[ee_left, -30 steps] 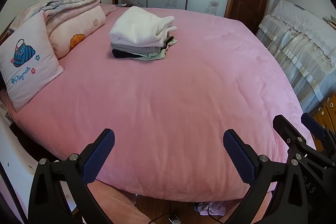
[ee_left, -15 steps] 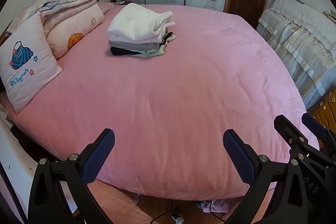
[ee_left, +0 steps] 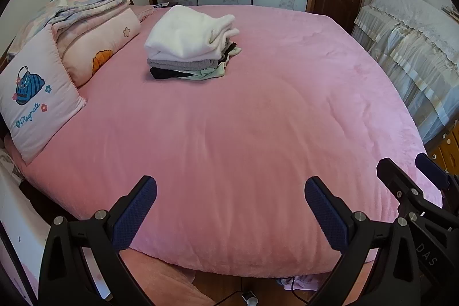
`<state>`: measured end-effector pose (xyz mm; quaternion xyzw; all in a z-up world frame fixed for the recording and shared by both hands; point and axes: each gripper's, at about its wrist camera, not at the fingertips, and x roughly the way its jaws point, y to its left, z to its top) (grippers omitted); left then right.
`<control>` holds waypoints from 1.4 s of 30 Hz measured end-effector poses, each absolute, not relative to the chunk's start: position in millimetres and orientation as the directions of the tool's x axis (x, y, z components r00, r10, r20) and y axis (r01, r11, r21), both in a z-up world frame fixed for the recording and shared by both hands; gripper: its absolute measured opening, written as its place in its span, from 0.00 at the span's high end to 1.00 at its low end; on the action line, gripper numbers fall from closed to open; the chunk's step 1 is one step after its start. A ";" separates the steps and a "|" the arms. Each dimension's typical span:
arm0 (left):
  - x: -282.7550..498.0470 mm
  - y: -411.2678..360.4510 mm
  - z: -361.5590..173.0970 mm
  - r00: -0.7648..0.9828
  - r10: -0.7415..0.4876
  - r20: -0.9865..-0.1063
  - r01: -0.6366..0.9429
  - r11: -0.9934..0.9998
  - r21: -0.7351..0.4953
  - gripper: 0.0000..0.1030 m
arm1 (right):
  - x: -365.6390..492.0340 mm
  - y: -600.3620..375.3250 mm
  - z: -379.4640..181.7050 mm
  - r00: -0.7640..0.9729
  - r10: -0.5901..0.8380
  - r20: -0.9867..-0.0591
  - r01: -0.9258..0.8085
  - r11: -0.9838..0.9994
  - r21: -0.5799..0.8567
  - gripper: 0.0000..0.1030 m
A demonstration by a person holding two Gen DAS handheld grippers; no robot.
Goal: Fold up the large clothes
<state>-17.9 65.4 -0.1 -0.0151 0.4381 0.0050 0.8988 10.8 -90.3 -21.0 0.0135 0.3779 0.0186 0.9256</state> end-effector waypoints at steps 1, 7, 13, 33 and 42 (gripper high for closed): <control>-16.5 65.4 -0.2 0.614 -0.003 -0.789 -0.022 1.000 -0.021 0.00 | 12.0 -90.4 -21.1 0.713 0.044 -0.700 -0.023 0.999 0.039 0.20; -10.3 66.7 -2.6 0.610 -0.001 -0.793 -0.024 1.000 -0.020 0.00 | 16.7 -91.8 -23.8 0.711 0.039 -0.702 -0.014 0.999 0.041 0.20; -6.3 68.7 -4.9 0.607 -0.002 -0.795 -0.019 1.000 -0.017 0.00 | 19.5 -90.5 -26.9 0.707 0.038 -0.707 -0.013 0.999 0.040 0.20; 0.7 73.0 -10.8 0.606 -0.009 -0.796 -0.007 1.000 -0.017 0.01 | 19.1 -94.6 -28.3 0.715 0.032 -0.698 0.004 0.999 0.050 0.20; -1.2 66.2 -14.0 0.596 -0.007 -0.803 -0.003 1.000 -0.011 0.01 | 18.1 -95.6 -30.1 0.716 0.031 -0.698 0.011 0.998 0.055 0.20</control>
